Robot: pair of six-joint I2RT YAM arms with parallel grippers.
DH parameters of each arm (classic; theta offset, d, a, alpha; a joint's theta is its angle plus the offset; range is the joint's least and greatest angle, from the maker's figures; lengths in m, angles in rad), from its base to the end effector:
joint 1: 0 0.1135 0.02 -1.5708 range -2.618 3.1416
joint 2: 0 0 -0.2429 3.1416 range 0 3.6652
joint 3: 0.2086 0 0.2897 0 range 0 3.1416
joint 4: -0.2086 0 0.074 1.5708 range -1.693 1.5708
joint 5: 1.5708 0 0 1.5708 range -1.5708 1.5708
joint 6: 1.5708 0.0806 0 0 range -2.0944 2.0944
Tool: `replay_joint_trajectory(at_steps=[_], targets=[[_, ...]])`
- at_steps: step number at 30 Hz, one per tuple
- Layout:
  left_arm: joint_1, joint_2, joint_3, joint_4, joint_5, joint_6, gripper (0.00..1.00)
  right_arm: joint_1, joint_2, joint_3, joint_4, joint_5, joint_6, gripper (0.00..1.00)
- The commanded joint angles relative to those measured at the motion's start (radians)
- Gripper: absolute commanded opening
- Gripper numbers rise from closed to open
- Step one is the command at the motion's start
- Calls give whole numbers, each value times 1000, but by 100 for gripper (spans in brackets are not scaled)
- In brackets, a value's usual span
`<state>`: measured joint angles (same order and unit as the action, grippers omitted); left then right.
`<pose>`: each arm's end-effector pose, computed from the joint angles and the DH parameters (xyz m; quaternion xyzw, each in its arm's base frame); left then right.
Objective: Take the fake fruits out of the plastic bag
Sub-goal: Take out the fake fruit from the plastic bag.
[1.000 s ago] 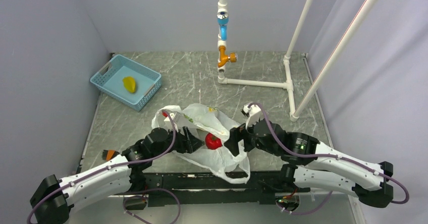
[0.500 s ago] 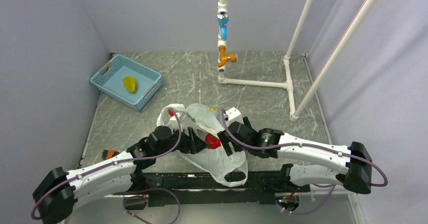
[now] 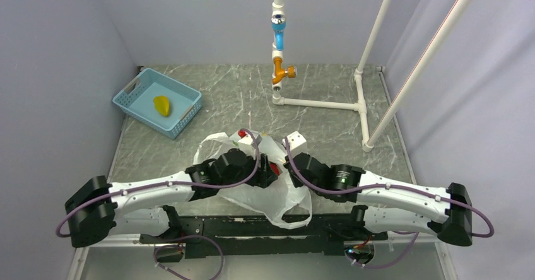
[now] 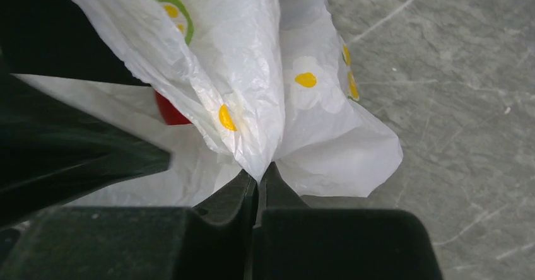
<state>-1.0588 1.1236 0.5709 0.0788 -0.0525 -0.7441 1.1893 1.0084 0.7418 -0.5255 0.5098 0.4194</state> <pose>0.1630 -0.2814 0.1643 0.1202 0.8446 -0.3948 0.3409 0.1412 0.2462 0.1994 -0.2475 0.8657 0.1028 0.4228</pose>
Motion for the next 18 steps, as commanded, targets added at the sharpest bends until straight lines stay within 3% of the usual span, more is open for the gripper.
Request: replay_joint_trajectory(at_steps=[1, 9, 18], targets=[[-40, 89, 94, -99, -207, 26, 72, 5, -69, 52, 35, -67, -25, 0], [-87, 168, 156, -189, -372, 8, 68, 6, -96, 56, 4, -59, -4, 0], [-86, 322, 253, -213, -357, -17, 86, 6, -99, 40, 7, -53, -5, 0]])
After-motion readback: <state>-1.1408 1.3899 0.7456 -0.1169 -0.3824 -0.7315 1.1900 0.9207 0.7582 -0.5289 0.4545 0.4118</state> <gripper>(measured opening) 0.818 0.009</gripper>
